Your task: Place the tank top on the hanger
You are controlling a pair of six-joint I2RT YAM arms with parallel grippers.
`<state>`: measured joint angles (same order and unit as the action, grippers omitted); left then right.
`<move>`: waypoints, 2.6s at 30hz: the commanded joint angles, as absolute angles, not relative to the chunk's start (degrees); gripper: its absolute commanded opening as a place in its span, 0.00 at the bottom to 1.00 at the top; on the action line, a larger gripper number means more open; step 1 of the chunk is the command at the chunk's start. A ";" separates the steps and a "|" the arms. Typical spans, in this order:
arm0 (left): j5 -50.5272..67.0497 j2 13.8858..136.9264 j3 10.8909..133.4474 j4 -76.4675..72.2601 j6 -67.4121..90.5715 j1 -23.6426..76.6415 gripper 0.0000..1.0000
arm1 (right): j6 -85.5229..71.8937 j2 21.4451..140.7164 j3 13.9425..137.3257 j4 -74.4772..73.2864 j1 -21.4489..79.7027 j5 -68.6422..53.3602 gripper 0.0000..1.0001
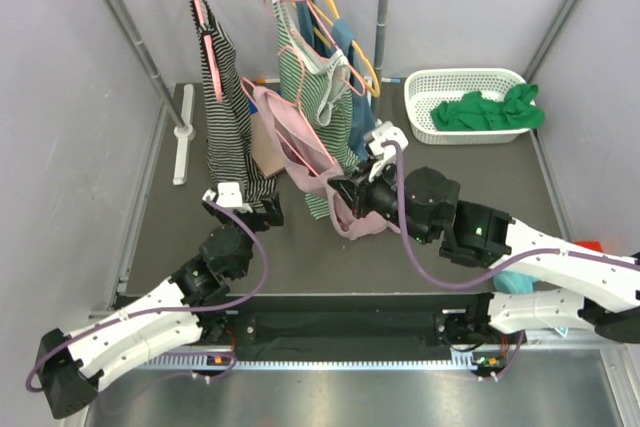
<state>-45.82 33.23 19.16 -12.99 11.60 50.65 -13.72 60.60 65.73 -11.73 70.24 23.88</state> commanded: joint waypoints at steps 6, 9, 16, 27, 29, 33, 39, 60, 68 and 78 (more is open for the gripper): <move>-48.34 29.45 19.60 -11.95 13.09 50.62 0.99 | -15.11 66.79 76.99 -3.08 70.31 23.56 0.00; -48.52 28.31 19.60 -11.60 13.27 50.62 0.99 | -16.34 68.64 78.04 -1.93 70.31 24.25 0.00; -48.95 26.02 19.42 -10.64 13.54 50.62 0.99 | -18.10 70.49 78.84 -4.57 70.31 27.95 0.00; -49.22 24.17 18.72 -10.63 13.71 50.62 0.99 | -18.02 72.24 80.58 -8.44 65.75 31.29 0.00; -49.22 24.08 18.72 -10.55 13.62 50.71 0.99 | -17.14 73.99 81.99 -7.48 63.30 29.89 0.00; -49.57 23.91 18.72 -10.46 13.45 50.62 0.99 | -15.47 76.55 86.99 -6.51 60.38 27.77 0.00; -49.83 23.82 18.46 -10.63 13.36 50.62 0.99 | -13.10 81.55 95.07 -4.75 57.83 25.14 0.00; -50.19 22.32 18.37 -10.28 13.36 50.62 0.99 | -11.25 110.65 126.30 -3.52 52.74 21.72 0.00; -50.54 21.97 18.37 -10.02 13.62 50.62 0.99 | -13.01 113.64 129.80 -5.71 49.57 18.11 0.00; -50.89 22.06 18.11 -10.28 13.62 50.62 0.99 | -15.11 116.28 130.43 -9.31 48.43 14.33 0.00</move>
<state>-50.04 22.48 18.61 -9.37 13.50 50.65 -13.72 115.35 126.93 -11.84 48.84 17.04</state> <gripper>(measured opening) 0.990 0.046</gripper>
